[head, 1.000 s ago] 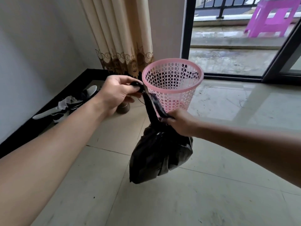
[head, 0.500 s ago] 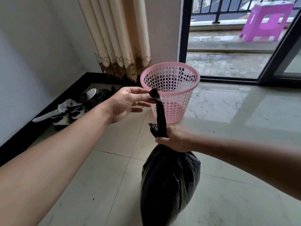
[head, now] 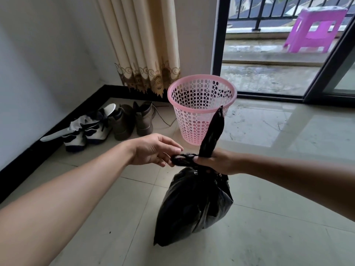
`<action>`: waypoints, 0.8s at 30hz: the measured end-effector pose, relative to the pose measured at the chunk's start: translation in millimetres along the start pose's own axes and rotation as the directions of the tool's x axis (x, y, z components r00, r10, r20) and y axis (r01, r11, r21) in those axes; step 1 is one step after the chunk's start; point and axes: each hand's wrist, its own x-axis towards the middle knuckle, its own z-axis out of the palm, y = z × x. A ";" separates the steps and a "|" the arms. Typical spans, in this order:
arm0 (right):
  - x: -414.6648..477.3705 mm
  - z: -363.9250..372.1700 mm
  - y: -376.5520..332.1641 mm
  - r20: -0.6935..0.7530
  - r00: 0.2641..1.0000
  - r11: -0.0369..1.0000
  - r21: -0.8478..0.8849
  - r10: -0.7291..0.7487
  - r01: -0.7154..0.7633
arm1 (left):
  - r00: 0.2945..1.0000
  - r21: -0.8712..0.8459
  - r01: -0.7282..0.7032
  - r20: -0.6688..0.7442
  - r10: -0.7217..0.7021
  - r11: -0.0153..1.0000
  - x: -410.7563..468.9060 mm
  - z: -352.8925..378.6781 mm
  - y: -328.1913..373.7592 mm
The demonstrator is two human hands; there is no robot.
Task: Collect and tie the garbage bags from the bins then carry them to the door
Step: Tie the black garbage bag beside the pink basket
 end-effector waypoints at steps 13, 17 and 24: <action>-13.8 -28.4 15.3 -0.042 0.979 0.932 0.315 0.201 -0.179 | 0.961 -0.030 -0.130 -0.248 0.119 0.991 -3.0 -15.4 -6.4; -13.6 -41.0 16.4 0.029 0.945 0.785 0.550 0.324 -0.286 | 0.972 -0.124 -0.113 -0.221 0.084 0.986 1.5 0.4 -17.2; -14.0 -52.7 6.6 0.197 0.956 0.561 0.776 0.219 -0.289 | 0.981 0.088 -0.155 -0.106 0.164 0.984 16.0 54.6 -21.2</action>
